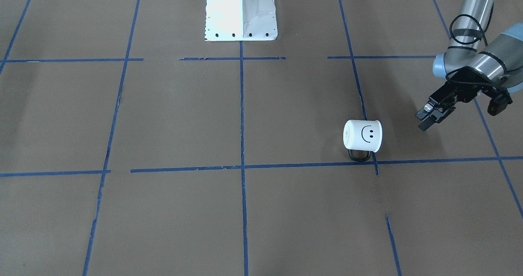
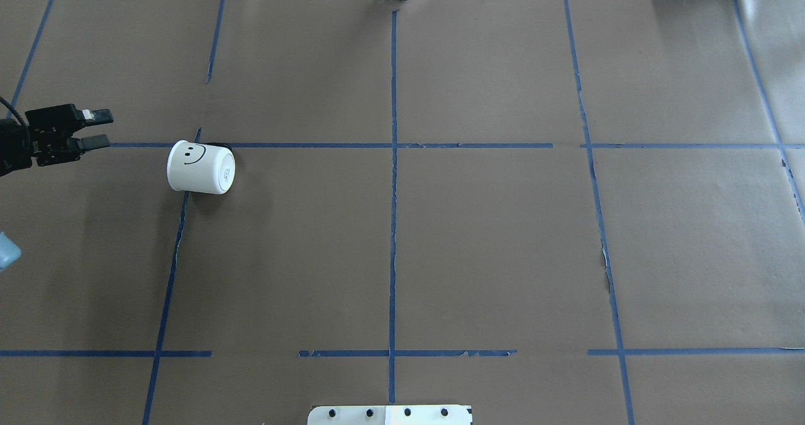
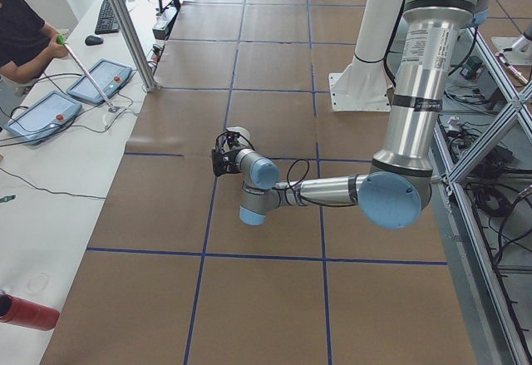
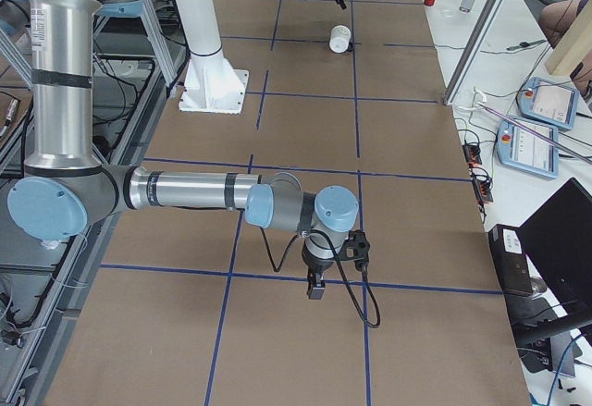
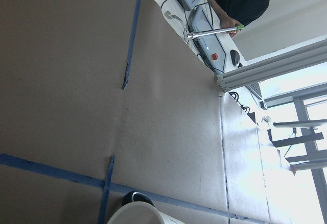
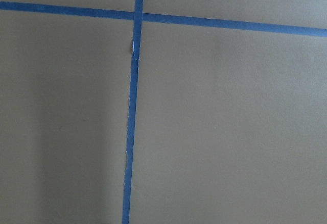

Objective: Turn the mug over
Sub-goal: 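Move the left gripper toward the open end of the sideways white mug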

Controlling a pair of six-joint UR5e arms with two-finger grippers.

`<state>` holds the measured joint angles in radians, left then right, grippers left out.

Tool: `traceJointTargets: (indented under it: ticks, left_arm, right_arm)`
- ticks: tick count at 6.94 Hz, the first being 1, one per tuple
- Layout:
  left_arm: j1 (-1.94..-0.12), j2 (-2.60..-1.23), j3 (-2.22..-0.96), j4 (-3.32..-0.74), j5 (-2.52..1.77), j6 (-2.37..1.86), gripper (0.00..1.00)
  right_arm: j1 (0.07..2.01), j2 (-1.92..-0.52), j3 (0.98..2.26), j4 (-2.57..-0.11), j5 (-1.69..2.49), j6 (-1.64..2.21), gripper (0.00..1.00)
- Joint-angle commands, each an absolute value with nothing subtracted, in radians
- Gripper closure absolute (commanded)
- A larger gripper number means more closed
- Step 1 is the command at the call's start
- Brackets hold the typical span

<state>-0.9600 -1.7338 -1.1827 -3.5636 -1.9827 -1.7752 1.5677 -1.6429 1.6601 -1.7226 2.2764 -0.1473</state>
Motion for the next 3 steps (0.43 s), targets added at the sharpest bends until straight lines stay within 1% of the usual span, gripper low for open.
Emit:
traceJointTargets:
  ticks: [1,3]
  left_arm:
    - [-0.905,-1.764,-1.146,-3.621,-1.831,-1.810,0.00]
    - [-0.873,-1.763,-1.134,-3.704,-1.807,-1.942,0.00]
  right_arm:
    - [1.568,-1.643,1.661,-1.723,2.276,-0.147,0.00]
    - [1.568,-1.643,1.660,-1.723,2.276,-0.147,0.00]
